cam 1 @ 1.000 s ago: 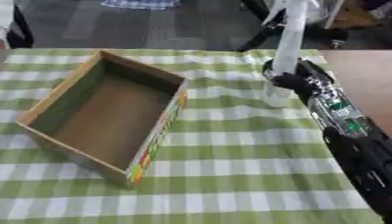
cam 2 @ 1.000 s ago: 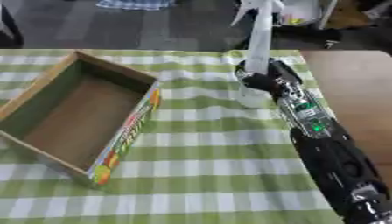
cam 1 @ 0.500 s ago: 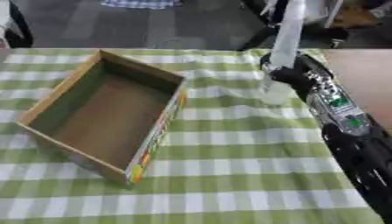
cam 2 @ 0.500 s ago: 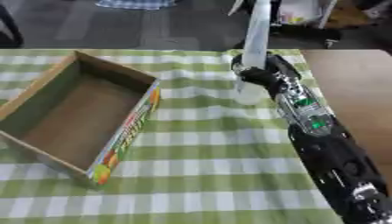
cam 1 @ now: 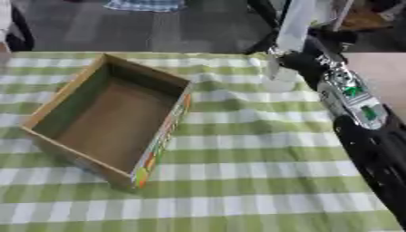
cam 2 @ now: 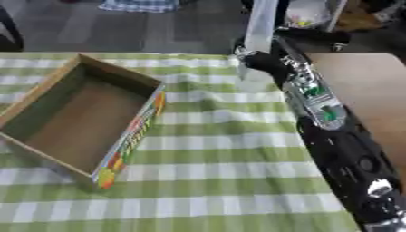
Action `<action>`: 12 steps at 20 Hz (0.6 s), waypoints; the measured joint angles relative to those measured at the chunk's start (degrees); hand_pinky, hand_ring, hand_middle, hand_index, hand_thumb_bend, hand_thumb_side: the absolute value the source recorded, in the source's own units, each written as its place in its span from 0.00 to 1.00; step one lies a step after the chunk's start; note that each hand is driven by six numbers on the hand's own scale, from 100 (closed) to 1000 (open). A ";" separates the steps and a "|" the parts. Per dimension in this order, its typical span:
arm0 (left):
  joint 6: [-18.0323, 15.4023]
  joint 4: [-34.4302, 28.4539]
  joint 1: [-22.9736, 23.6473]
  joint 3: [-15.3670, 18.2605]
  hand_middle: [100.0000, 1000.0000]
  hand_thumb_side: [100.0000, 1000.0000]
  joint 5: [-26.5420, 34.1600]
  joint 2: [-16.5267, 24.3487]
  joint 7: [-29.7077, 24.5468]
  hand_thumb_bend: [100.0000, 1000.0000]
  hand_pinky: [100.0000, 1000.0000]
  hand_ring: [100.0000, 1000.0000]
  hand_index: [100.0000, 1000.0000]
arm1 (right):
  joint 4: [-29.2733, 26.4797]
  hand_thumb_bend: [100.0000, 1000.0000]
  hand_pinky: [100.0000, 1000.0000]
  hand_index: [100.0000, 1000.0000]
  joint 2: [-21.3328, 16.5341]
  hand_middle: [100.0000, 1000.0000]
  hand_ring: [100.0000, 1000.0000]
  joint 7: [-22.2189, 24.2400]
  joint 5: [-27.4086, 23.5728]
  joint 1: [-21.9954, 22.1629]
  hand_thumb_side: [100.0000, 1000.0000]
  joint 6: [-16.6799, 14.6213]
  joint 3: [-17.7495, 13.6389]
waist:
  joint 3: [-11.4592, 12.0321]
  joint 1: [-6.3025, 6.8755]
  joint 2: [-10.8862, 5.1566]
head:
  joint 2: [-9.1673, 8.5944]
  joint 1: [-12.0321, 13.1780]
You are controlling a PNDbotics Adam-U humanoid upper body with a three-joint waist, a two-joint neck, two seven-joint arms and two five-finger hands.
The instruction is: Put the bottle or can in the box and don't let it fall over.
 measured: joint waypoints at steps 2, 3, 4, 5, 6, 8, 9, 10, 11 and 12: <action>0.02 0.00 0.01 0.00 0.89 0.83 0.00 0.00 -0.02 0.06 0.93 0.75 0.84 | -1.17 0.00 0.93 0.08 0.00 0.35 0.91 0.14 -0.19 -0.57 0.00 0.16 0.36 | 0.00 -0.03 -0.36 | 0.39 0.00; 0.02 0.00 0.01 0.00 0.89 0.83 0.01 0.01 -0.02 0.06 0.93 0.75 0.84 | -1.75 0.00 0.93 0.08 0.01 0.35 0.90 0.23 -0.35 -0.95 0.00 0.26 0.61 | 0.00 -0.05 -0.55 | 0.45 0.00; 0.03 0.00 0.02 0.00 0.89 0.83 0.01 0.02 -0.03 0.06 0.93 0.75 0.84 | -2.34 0.00 0.93 0.08 0.03 0.35 0.90 0.31 -0.56 -1.38 0.00 0.37 0.82 | -0.01 -0.07 -0.73 | 0.51 0.00; 0.03 0.01 0.03 0.00 0.89 0.83 0.02 0.03 -0.03 0.06 0.93 0.75 0.84 | -2.95 0.00 0.93 0.08 0.09 0.35 0.90 0.40 -0.70 -2.01 0.00 0.57 1.10 | -0.05 -0.10 -0.90 | 0.66 0.00; 0.03 0.01 0.06 0.01 0.89 0.83 0.02 0.03 -0.03 0.07 0.93 0.75 0.84 | -3.46 0.00 0.92 0.09 0.28 0.35 0.89 0.44 -0.90 -2.65 0.00 0.82 1.40 | -0.14 -0.13 -1.09 | 0.90 0.00; 0.05 0.01 0.10 0.01 0.89 0.83 0.04 0.04 -0.02 0.07 0.93 0.75 0.84 | -4.44 0.00 0.92 0.09 1.11 0.35 0.88 0.51 -1.26 -4.08 0.00 1.49 2.04 | -0.37 -0.20 -1.45 | 1.18 -0.02; 0.07 0.01 0.12 0.01 0.89 0.83 0.05 0.05 -0.01 0.07 0.93 0.75 0.84 | -4.82 0.00 0.92 0.09 1.64 0.35 0.86 0.52 -1.42 -4.83 0.00 1.90 2.39 | -0.46 -0.21 -1.62 | 1.44 -0.06; 0.08 0.01 0.21 0.01 0.89 0.83 0.05 0.05 0.00 0.07 0.93 0.75 0.84 | -5.12 0.00 0.91 0.09 2.25 0.35 0.85 0.53 -1.56 -5.59 0.00 2.34 2.78 | -0.60 -0.21 -1.77 | 1.55 -0.13; 0.10 0.02 0.32 0.01 0.89 0.83 0.06 0.05 0.00 0.07 0.93 0.75 0.84 | -5.37 0.00 0.91 0.09 2.94 0.35 0.84 0.53 -1.60 -6.24 0.00 2.76 3.17 | -0.74 -0.21 -1.96 | 1.86 -0.15; 0.13 0.02 0.43 0.01 0.89 0.83 0.08 0.06 0.02 0.07 0.93 0.75 0.84 | -5.55 0.00 0.91 0.09 3.70 0.35 0.83 0.54 -1.63 -6.86 0.00 3.18 3.57 | -0.85 -0.21 -2.23 | 2.11 -0.17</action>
